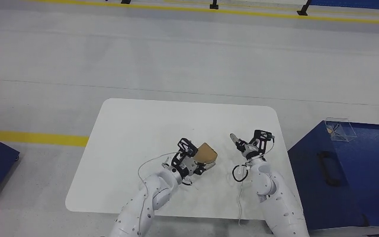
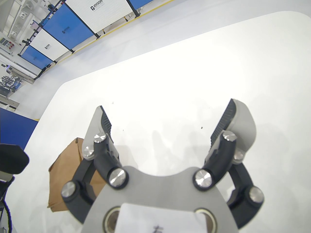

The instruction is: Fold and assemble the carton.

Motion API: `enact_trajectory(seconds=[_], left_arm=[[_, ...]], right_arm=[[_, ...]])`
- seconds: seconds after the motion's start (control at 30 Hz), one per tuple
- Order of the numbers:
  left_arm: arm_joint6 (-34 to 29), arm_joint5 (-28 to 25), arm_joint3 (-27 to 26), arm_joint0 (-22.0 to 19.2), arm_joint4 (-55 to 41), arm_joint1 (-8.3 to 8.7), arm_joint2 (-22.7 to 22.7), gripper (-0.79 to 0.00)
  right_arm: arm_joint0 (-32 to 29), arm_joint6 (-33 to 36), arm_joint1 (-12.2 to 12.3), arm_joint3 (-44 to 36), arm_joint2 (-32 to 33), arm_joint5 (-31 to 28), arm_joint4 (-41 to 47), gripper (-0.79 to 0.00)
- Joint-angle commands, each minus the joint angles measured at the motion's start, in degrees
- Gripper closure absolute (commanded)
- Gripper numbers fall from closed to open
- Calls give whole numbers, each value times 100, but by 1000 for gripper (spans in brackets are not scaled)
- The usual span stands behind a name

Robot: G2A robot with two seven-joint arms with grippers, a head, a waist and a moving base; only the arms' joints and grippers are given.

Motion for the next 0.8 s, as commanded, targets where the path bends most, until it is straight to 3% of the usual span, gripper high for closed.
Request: enact_trajectory(seconds=[0.0, 0.2, 0.37, 0.5, 0.6, 0.7, 0.73, 0.77], left_arm=[[-152, -7, 86, -56, 44, 0, 45, -785], [-370, -15, 378, -191, 156, -18, 239, -785], [-184, 98, 581, -339, 171, -36, 295, -779], [-188, 138, 823, -473, 204, -60, 391, -588], [-166, 202, 935, -540, 213, -79, 454, -388], [-164, 232, 1028, -590, 197, -98, 515, -345], [-157, 244, 1046, -610, 210, -102, 533, -212], [-152, 242, 1063, -618, 198, -107, 549, -142]], right_arm=[[1, -3, 0, 1, -1, -1, -1, -785], [1, -3, 0, 1, -1, -1, -1, -785], [1, -3, 0, 1, -1, -1, -1, -785], [1, -3, 0, 1, -1, -1, -1, -785], [1, -3, 0, 1, -1, -1, -1, -785], [1, -3, 0, 1, -1, -1, -1, -785], [1, -3, 0, 1, -1, -1, -1, -785], [1, -3, 0, 1, -1, -1, -1, -785]])
